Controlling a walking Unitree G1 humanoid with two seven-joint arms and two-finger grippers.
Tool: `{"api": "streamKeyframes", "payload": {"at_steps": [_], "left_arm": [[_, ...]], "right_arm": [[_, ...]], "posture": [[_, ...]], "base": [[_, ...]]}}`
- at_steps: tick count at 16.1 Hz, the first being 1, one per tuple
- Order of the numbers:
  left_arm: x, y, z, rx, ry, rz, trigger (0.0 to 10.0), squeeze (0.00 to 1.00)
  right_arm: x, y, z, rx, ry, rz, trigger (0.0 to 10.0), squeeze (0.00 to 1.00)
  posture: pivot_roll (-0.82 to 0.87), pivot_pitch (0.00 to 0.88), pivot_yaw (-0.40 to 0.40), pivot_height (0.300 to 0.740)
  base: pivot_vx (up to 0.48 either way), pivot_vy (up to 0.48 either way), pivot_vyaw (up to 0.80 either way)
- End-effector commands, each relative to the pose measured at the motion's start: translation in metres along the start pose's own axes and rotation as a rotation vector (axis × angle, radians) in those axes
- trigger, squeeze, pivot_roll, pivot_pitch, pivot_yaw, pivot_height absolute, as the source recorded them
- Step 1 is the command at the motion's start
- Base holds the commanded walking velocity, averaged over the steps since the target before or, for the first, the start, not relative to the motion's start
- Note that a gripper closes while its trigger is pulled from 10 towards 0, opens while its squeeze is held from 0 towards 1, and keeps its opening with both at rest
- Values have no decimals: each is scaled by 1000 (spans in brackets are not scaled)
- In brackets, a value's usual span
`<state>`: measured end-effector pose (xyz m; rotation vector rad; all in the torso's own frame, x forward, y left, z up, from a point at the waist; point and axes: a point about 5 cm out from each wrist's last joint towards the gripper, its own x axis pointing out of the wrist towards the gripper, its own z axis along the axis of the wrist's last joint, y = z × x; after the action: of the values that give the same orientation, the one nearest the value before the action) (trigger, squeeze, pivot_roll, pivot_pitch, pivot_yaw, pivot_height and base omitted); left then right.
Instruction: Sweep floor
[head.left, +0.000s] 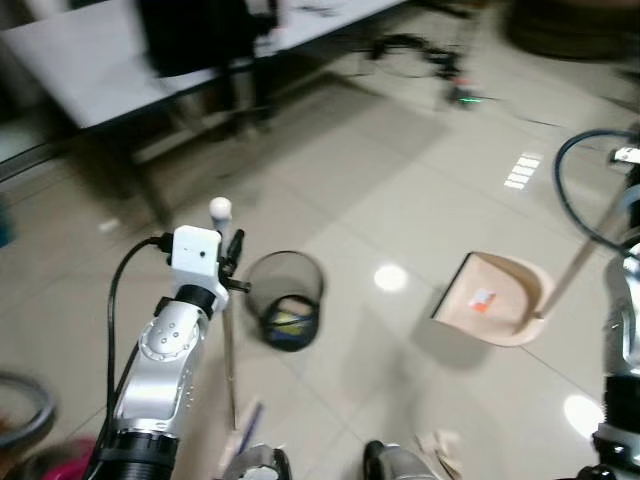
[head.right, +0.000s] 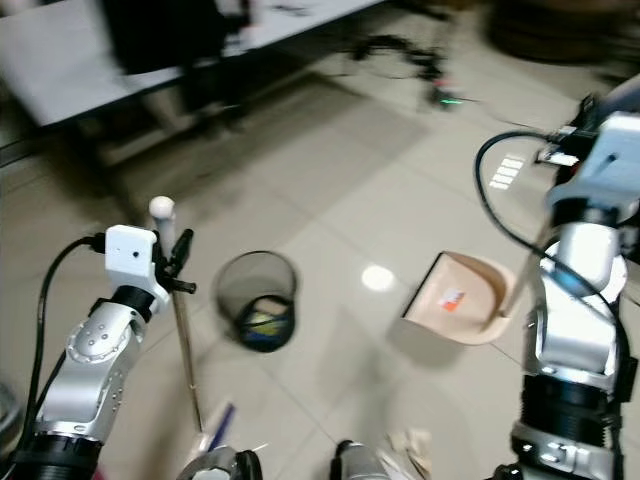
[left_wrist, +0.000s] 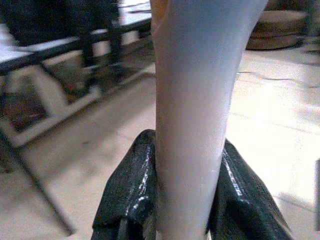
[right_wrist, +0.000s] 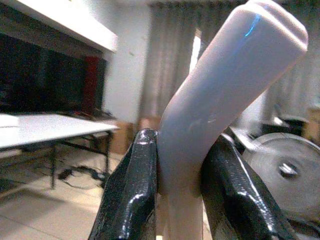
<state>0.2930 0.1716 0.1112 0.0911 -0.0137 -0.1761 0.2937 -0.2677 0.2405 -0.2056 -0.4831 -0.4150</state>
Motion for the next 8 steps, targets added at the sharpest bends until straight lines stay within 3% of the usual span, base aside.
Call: {"api": "streamKeyframes", "payload": {"at_steps": [1, 3, 5, 8], "left_arm": [[-1, -6, 8, 10, -28, -49, 10000, 0], [-1, -11, 6, 4, -21, -76, 10000, 0], [-1, -24, 6, 51, -36, -155, 10000, 0], [4, -21, 11, 74, -53, -147, 10000, 0]], "right_arm": [[-12, 8, -14, 44, 72, 34, 10000, 0], [-19, 16, -24, 62, 130, 68, 10000, 0], [-43, 47, -48, 81, 282, 225, 10000, 0], [-54, 59, -52, 56, 295, 267, 10000, 0]], "posture": [[-13, 97, 18, 740], [-13, 97, 18, 740], [-15, 92, 18, 740], [-16, 90, 20, 740]], "base": [[0, 0, -800], [0, 0, -800], [0, 0, -800], [0, 0, -800]]}}
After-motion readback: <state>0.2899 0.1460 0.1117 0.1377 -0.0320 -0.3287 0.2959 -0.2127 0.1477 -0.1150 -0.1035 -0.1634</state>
